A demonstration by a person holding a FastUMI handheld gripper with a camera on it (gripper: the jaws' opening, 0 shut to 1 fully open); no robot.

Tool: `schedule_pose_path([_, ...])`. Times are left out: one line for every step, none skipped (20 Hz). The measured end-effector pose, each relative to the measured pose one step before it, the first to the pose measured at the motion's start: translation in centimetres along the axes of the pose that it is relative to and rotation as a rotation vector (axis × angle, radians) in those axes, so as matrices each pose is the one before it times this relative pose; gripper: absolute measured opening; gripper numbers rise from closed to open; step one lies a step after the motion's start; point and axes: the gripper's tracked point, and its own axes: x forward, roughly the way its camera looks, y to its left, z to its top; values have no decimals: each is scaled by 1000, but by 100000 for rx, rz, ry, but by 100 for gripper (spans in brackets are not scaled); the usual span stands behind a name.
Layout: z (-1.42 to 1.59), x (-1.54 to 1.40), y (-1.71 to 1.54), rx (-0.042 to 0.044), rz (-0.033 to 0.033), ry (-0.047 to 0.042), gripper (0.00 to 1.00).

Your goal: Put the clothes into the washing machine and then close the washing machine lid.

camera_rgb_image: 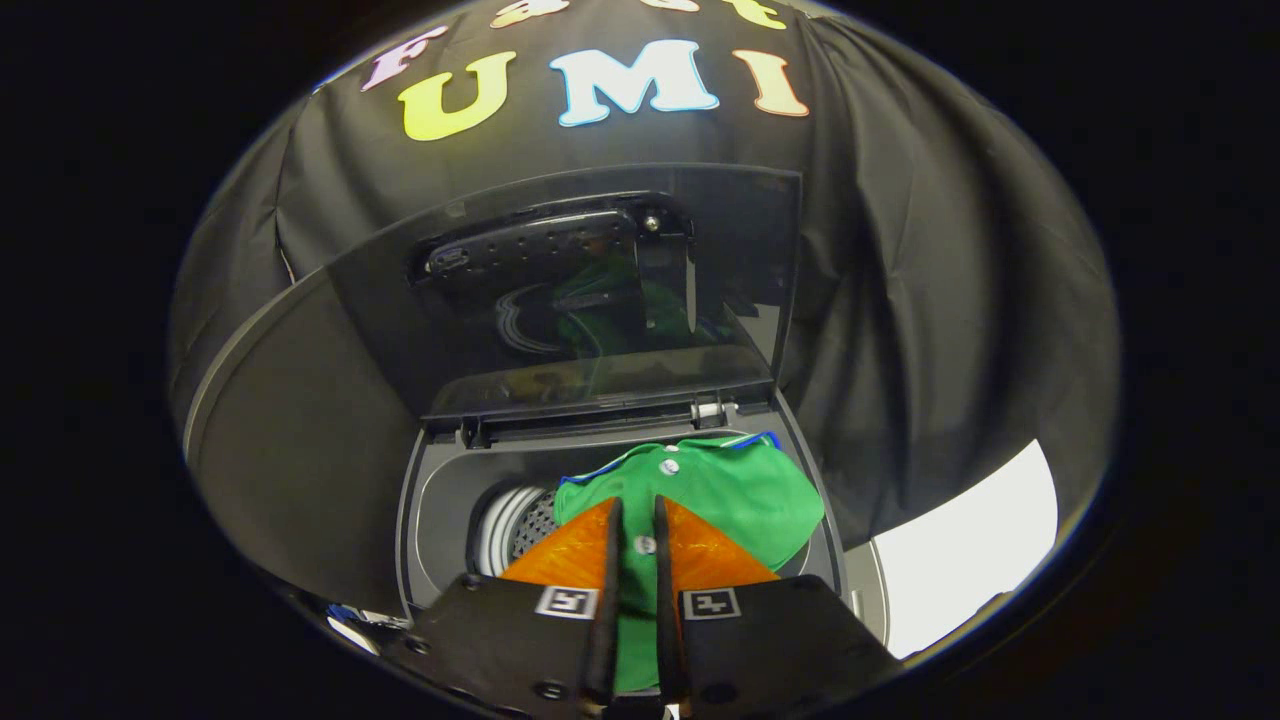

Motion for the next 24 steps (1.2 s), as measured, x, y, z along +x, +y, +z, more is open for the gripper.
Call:
schedule_pose_path([321,-137,53,1,-189,-1519,34])
schedule_pose_path([208,-57,-35,-410,-620,-1133,45])
schedule_pose_path([55,-292,-190,-479,-1139,-710,55])
schedule_pose_path([97,240,-146,-346,-931,-492,66])
schedule_pose_path([187,-491,15,-43,-279,-398,76])
schedule_pose_path([63,-16,77,165,-265,-364,87])
schedule_pose_path([135,-225,62,73,-9,-495,97])
schedule_pose_path([113,-111,103,-177,-154,-394,97])
schedule_pose_path([142,-194,82,-182,-173,-712,97])
schedule_pose_path([372,-108,103,-142,-3,-939,97])
schedule_pose_path([368,-208,193,-70,52,-1309,97])
schedule_pose_path([762,-146,228,-31,263,-1842,97])
schedule_pose_path([856,-156,183,-142,305,-2344,97])
schedule_pose_path([1105,-156,207,-464,283,-2652,97])
schedule_pose_path([1138,-45,155,-700,176,-3227,97])
schedule_pose_path([1390,76,177,-780,53,-3275,97])
schedule_pose_path([1239,32,144,-704,198,-3236,97])
schedule_pose_path([1418,113,288,-325,397,-3077,97])
schedule_pose_path([1330,84,300,-25,691,-3414,97])
schedule_pose_path([1348,270,415,218,868,-3003,97])
schedule_pose_path([1066,286,408,46,701,-2598,97])
schedule_pose_path([1286,441,307,-201,487,-2993,97])
schedule_pose_path([1105,579,316,-294,422,-2373,97])
schedule_pose_path([1046,727,384,-240,716,-2113,97])
